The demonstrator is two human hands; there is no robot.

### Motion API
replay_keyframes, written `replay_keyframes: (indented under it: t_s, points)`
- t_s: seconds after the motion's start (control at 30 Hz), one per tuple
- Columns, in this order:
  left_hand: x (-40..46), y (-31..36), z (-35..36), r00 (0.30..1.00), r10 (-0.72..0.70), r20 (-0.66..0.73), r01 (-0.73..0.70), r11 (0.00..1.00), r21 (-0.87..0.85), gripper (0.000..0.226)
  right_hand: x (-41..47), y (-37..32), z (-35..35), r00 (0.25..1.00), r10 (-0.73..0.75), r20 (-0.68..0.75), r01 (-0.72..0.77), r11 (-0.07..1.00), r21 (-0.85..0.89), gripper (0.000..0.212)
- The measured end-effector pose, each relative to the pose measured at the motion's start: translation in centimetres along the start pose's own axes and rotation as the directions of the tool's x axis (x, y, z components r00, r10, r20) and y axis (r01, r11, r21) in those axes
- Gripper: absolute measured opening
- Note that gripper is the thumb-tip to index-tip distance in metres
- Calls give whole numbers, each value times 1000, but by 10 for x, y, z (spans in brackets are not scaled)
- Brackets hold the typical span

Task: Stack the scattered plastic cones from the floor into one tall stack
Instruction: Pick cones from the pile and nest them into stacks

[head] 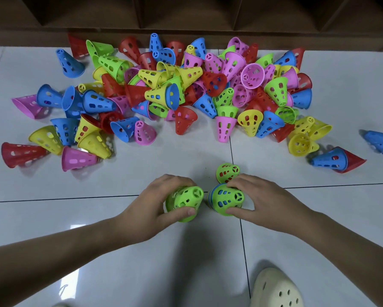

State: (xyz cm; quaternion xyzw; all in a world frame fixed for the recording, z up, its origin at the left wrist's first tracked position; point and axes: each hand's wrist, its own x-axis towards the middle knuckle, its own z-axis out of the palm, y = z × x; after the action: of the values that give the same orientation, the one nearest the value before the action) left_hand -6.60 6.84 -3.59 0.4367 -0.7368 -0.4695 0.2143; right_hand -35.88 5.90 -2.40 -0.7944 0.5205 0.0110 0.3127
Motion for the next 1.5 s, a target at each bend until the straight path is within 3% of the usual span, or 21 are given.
replay_keyframes:
  t_s: [0.23, 0.33, 0.5, 0.63, 0.73, 0.87, 1.0, 1.5]
  points:
    - [-2, -13, -4, 999, -43, 29, 45, 998, -44, 44, 5, 8, -1, 999, 40, -20, -38, 995, 93, 50]
    - [2, -23, -14, 998, -42, -36, 42, 999, 16, 43, 9, 10, -2, 994, 59, -97, -42, 986, 160, 39]
    - [39, -72, -50, 954, -104, -281, 179, 949, 259, 46, 29, 28, 1, 973, 112, -202, -81, 985, 153, 26]
    - [75, -109, -88, 929, -226, -292, 346, 808, 477, 81, 50, 43, 8, 979, 141, -149, -123, 985, 124, 39]
    - [91, -121, -101, 924, -284, -258, 378, 790, 484, 84, 62, 49, 16, 981, 176, -77, -169, 982, 90, 49]
    - [97, -129, -97, 934, -282, -219, 354, 810, 467, 59, 70, 58, 26, 981, 191, -23, -191, 981, 16, 51]
    - [86, -131, -82, 945, -234, -229, 315, 837, 447, 47, 71, 67, 32, 979, 197, -47, -194, 979, 60, 51]
    - [19, -101, -37, 948, -286, -142, 318, 885, 339, 52, 52, 55, 11, 949, 221, -226, -156, 949, 272, 41]
